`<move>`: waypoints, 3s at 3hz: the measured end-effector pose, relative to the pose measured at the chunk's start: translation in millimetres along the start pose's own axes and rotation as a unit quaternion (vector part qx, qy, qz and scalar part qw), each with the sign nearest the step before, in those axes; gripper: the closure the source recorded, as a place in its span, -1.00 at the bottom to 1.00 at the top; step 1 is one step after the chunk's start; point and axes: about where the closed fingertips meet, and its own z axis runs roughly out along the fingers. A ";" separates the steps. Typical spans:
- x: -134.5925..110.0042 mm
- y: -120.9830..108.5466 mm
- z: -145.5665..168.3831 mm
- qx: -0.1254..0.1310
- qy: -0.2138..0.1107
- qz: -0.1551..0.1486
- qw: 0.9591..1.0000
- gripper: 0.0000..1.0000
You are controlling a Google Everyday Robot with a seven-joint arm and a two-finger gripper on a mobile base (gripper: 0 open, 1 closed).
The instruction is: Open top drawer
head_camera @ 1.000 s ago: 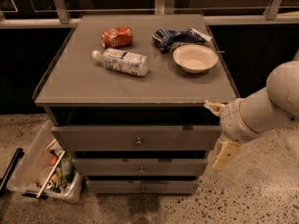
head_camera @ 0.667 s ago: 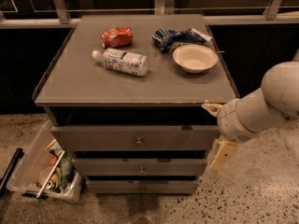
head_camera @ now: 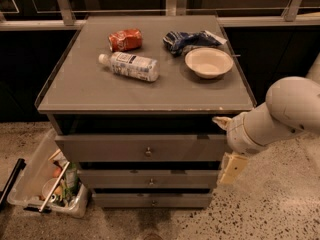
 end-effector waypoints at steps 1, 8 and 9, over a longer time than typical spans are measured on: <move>1.5 -7.8 17.0 0.003 -0.006 -0.006 1.000 -1.00; 16.3 -25.3 101.6 -0.006 -0.061 0.023 0.998 -0.16; 8.5 -28.1 101.0 -0.008 -0.066 0.012 0.998 0.31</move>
Offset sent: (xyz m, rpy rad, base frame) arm 0.0452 0.0158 -0.0444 0.0661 -0.0462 0.0368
